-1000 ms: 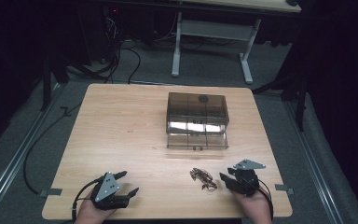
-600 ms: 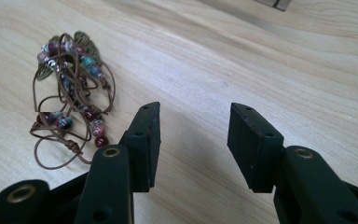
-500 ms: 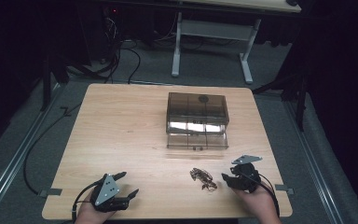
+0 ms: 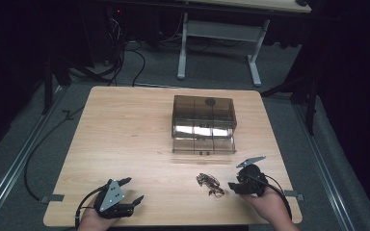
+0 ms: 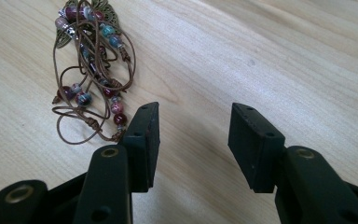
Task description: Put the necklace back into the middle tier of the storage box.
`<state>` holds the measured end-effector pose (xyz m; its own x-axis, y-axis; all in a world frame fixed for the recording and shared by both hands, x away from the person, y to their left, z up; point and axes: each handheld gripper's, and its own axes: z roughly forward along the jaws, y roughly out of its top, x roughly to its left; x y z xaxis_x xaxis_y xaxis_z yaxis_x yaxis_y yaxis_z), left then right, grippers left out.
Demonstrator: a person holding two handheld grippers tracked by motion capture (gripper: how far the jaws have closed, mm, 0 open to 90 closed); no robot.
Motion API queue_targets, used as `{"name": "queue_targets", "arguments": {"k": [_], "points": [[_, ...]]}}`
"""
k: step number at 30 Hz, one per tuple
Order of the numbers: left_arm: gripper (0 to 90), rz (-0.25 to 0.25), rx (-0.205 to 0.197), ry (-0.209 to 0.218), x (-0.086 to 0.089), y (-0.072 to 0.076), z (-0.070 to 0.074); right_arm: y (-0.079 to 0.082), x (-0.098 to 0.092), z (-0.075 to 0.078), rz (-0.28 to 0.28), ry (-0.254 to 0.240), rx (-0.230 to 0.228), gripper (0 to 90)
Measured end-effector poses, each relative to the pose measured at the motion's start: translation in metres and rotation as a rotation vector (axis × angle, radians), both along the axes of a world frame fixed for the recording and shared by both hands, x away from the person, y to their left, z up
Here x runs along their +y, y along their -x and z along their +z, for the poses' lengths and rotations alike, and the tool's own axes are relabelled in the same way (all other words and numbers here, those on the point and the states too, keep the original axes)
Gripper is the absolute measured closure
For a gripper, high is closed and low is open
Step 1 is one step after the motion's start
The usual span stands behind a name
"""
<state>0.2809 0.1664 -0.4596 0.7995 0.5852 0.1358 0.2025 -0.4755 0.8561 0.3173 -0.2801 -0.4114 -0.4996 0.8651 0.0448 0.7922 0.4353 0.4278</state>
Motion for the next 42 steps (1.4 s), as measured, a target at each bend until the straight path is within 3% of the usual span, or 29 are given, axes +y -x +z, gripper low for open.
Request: {"name": "queue_targets", "arguments": {"k": [10,19,29,34,42], "points": [[26.1,-0.009,-0.001,-0.009,-0.001,0.0,0.0,-0.009,0.003,0.002,0.032,0.044,0.08,50.5],[26.2,-0.014,-0.006,-0.021,-0.002,0.001,0.0,-0.015,0.013,0.0,0.089,0.112,0.116,49.2],[26.4,-0.012,-0.001,-0.006,0.0,0.001,0.0,-0.018,0.029,0.008,0.139,0.149,0.153,47.9],[26.4,-0.015,0.001,-0.003,0.0,0.001,0.0,-0.019,0.04,0.013,0.216,0.17,0.169,46.6],[26.4,-0.02,0.001,-0.007,-0.001,0.001,0.0,-0.026,0.053,0.01,0.281,0.19,0.182,45.1]]}}
